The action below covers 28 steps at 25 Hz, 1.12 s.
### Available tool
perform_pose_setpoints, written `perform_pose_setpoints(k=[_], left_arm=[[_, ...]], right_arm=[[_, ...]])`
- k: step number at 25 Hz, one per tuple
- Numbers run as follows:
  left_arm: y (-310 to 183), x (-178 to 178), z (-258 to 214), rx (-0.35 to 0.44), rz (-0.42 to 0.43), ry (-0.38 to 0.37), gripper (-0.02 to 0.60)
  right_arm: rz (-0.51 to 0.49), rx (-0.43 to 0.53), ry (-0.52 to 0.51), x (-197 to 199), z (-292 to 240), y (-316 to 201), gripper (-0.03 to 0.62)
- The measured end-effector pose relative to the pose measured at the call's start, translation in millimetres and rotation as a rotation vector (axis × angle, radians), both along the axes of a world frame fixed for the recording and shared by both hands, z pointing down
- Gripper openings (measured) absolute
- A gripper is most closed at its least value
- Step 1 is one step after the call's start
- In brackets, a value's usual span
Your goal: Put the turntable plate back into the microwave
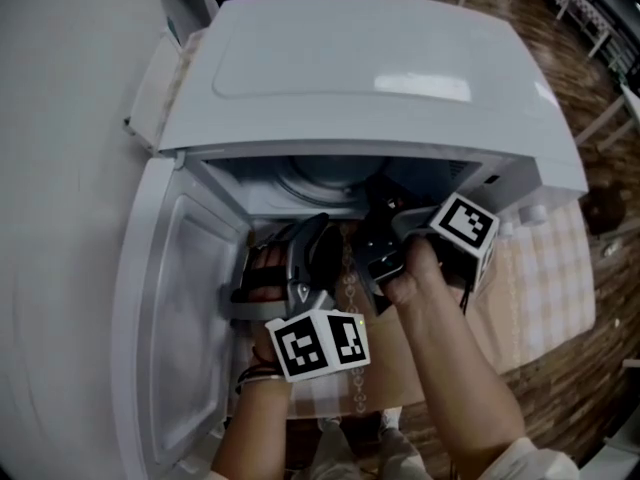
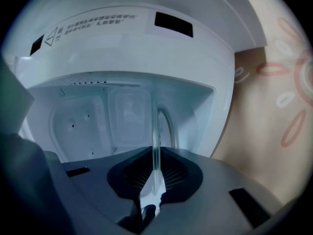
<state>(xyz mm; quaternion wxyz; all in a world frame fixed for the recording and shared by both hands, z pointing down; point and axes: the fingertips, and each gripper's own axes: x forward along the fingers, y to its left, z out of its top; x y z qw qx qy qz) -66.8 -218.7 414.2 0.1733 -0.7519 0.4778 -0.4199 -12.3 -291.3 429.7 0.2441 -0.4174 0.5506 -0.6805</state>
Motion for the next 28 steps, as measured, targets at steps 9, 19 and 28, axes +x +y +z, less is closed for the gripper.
perform_pose_setpoints(k=[9, 19, 28], left_arm=[[-21.8, -2.6, 9.7, 0.044, 0.085, -0.4, 0.092], [-34.7, -3.9, 11.2, 0.054, 0.13, -0.552, 0.04], [-37.8, -5.4, 8.8, 0.01, 0.124, -0.546, 0.032]], right_arm=[[-0.009, -0.002, -0.002, -0.4, 0.7, 1.2, 0.052], [-0.022, 0.001, -0.014, -4.8, -1.0, -0.4, 0.052], [-0.054, -0.007, -0.027, -6.7, -1.3, 0.0, 0.052]])
